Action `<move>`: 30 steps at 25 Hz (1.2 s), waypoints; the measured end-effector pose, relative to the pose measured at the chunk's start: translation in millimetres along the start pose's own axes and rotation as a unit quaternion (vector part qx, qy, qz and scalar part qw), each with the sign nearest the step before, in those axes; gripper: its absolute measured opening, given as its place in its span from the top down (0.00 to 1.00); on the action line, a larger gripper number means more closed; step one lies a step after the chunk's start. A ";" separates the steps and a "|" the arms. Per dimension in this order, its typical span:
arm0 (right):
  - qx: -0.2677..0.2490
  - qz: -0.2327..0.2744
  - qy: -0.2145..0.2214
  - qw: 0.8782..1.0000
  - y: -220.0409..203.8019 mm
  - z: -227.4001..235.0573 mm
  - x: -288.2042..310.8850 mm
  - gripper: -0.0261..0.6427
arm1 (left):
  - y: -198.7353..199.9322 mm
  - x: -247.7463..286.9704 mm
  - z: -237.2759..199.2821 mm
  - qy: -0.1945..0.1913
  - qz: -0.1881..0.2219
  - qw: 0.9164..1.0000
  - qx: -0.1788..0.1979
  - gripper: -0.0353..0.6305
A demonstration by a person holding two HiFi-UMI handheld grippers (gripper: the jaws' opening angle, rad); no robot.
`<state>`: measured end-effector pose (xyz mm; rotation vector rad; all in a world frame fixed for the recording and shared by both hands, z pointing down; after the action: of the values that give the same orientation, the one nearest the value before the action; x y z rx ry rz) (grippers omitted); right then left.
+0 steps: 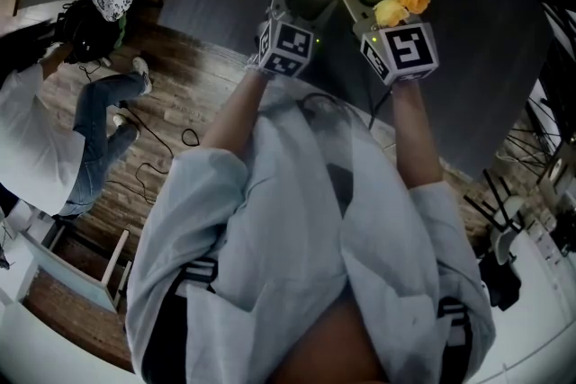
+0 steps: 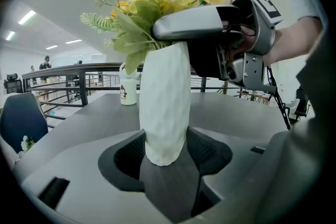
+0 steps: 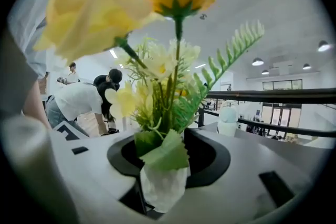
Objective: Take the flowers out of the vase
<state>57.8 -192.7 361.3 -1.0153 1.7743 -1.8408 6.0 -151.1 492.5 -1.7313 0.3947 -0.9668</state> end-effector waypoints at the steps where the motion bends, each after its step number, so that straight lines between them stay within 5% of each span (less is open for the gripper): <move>1: 0.001 0.001 -0.001 1.000 1.0 0.5 -0.5 0.68 | 0.3 0.1 0.0 0.000 0.000 1.000 0.000 0.58; 12: 0.023 0.020 -0.020 0.999 19.5 8.0 -5.1 0.78 | -1.5 2.0 -0.8 -0.004 -0.001 1.000 -0.002 0.58; 30: 0.057 0.059 -0.033 0.996 77.1 22.2 -18.4 0.80 | -2.9 2.2 -2.3 -0.006 -0.004 1.000 -0.001 0.58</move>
<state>70.3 -204.4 280.8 -0.8981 1.6341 -1.7935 5.1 -152.9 496.2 -1.7410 0.3806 -0.9626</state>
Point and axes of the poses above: the fingertips, and each gripper's own axes: x forward along the fingers, z to its right, y out of its top, the point moved 5 cm from there along -x, backward along the fingers, and after that the axes turned 9 degrees about -y, right-handed, at the moved point
